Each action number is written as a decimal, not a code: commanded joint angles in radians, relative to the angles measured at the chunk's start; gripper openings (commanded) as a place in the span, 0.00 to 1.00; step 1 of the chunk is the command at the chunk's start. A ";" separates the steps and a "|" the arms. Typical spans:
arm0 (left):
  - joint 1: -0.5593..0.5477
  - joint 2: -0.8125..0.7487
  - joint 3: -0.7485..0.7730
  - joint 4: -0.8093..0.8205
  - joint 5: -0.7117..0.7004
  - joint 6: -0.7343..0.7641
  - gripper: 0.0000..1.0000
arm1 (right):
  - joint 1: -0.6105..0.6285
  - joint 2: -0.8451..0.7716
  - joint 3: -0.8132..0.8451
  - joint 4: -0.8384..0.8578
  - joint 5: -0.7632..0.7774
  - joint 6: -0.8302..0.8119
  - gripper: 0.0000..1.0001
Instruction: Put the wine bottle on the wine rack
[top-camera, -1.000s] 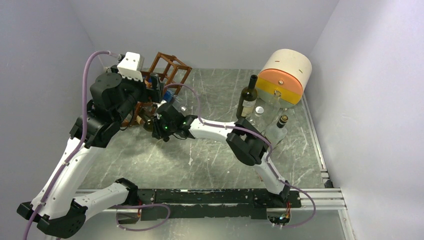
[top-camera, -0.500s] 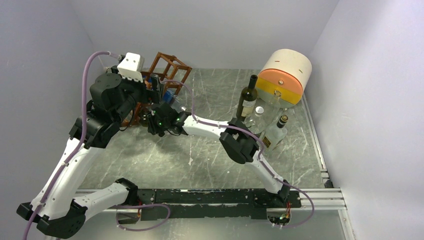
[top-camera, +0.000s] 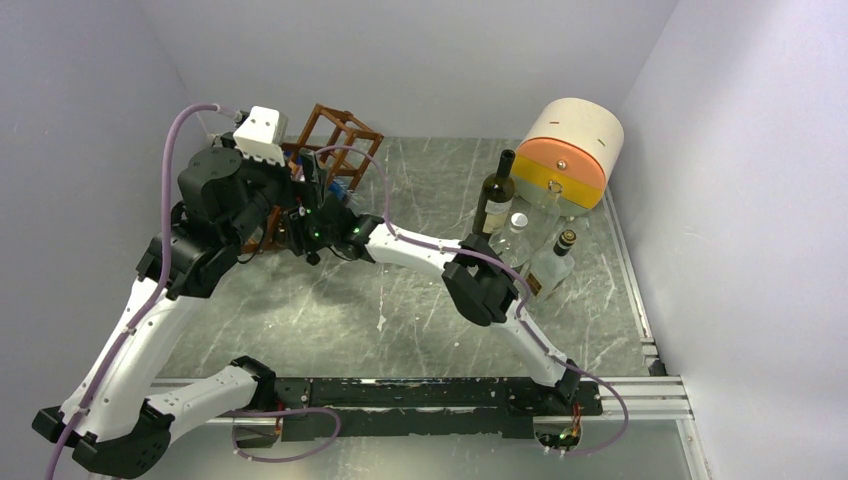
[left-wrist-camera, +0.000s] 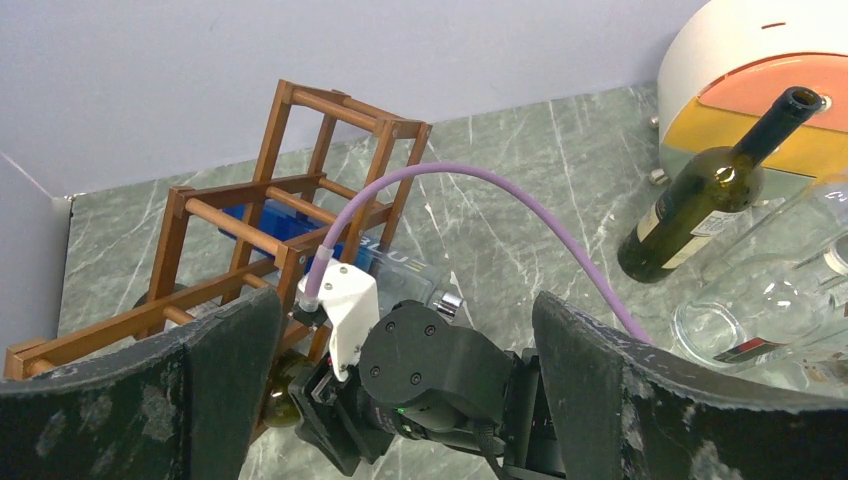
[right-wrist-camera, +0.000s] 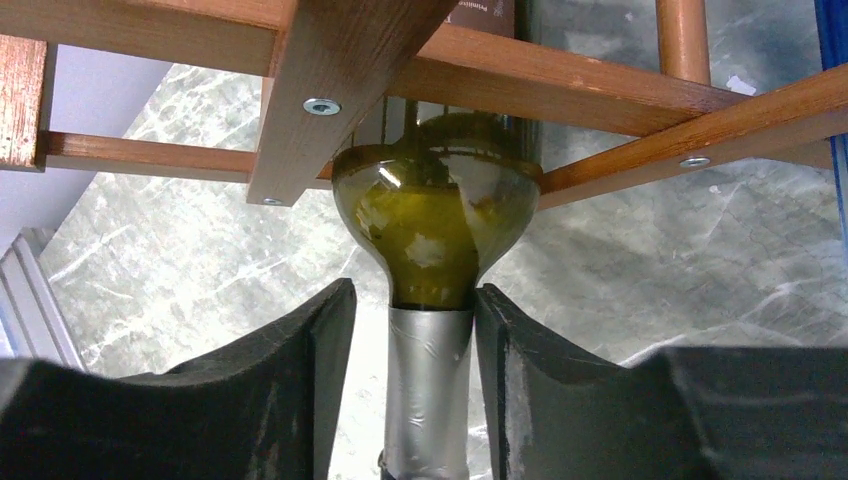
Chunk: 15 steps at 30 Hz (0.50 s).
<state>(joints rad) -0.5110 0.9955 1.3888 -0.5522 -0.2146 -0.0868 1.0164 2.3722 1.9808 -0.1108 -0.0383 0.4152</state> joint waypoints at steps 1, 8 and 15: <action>0.005 -0.018 0.013 -0.012 0.013 -0.011 0.99 | -0.001 -0.037 -0.020 0.056 -0.004 0.006 0.53; 0.006 -0.033 0.025 -0.015 0.011 -0.015 0.99 | -0.002 -0.109 -0.079 0.078 0.023 0.006 0.66; 0.006 -0.054 0.061 -0.037 0.012 -0.009 0.99 | -0.002 -0.300 -0.266 0.180 0.157 0.004 0.66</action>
<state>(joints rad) -0.5110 0.9680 1.4021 -0.5747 -0.2146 -0.0872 1.0172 2.2292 1.8103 -0.0437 0.0277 0.4286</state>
